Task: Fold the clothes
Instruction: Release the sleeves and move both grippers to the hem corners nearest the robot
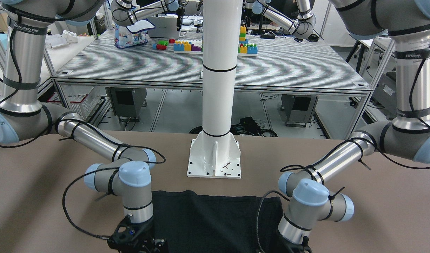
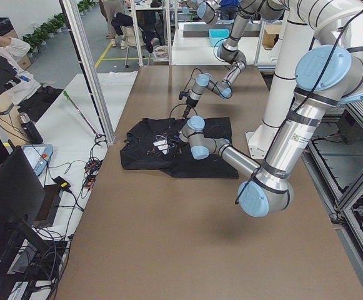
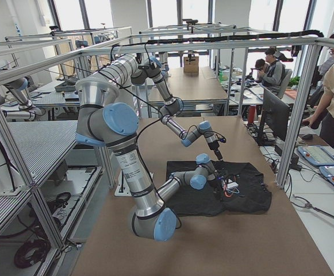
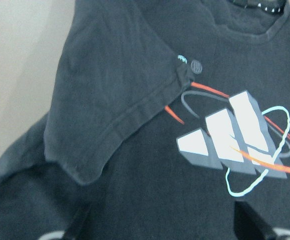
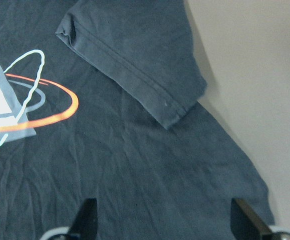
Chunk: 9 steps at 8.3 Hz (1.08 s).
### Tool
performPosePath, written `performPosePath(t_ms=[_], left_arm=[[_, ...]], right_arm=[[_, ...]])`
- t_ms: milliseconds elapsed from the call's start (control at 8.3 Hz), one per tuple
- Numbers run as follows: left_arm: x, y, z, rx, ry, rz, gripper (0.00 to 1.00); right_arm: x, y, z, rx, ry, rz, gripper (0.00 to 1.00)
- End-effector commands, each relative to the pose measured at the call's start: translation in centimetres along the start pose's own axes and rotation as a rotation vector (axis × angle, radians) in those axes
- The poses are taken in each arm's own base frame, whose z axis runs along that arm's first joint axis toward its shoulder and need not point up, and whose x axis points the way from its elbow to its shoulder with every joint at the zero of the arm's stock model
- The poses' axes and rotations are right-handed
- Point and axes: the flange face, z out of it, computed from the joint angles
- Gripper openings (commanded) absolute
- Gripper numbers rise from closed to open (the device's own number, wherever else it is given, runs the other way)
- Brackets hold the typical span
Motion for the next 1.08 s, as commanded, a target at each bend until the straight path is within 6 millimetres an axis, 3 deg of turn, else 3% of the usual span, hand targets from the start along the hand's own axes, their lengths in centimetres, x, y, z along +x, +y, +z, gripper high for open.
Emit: performPosePath(t_ms=[0, 241, 482, 602, 723, 964], left_arm=[[-5.1, 9.3, -7.2, -0.059, 0.031, -0.082, 1.0], [-8.3, 15.8, -13.0, -0.096, 0.025, -0.129, 1.0], [-10.2, 22.3, -14.0, -0.119, -0.016, -0.138, 1.0], [-11.3, 24.9, -13.9, -0.143, -0.044, -0.117, 1.0], [-13.4, 26.2, -14.1, -0.162, -0.085, -0.095, 1.0], [-14.9, 28.0, -13.5, -0.153, -0.119, -0.06, 1.0]], right_arm=[[5.5, 8.0, -7.4, -0.036, -0.059, 0.13, 0.94], [7.7, 15.6, -8.5, -0.043, -0.049, 0.174, 0.94], [10.5, 21.3, -9.2, -0.05, -0.026, 0.162, 0.94], [11.1, 22.6, -9.2, -0.048, -0.03, 0.153, 0.94], [12.4, 22.6, -9.1, -0.05, -0.023, 0.138, 0.95], [13.2, 22.5, -8.9, -0.045, -0.014, 0.123, 0.95]])
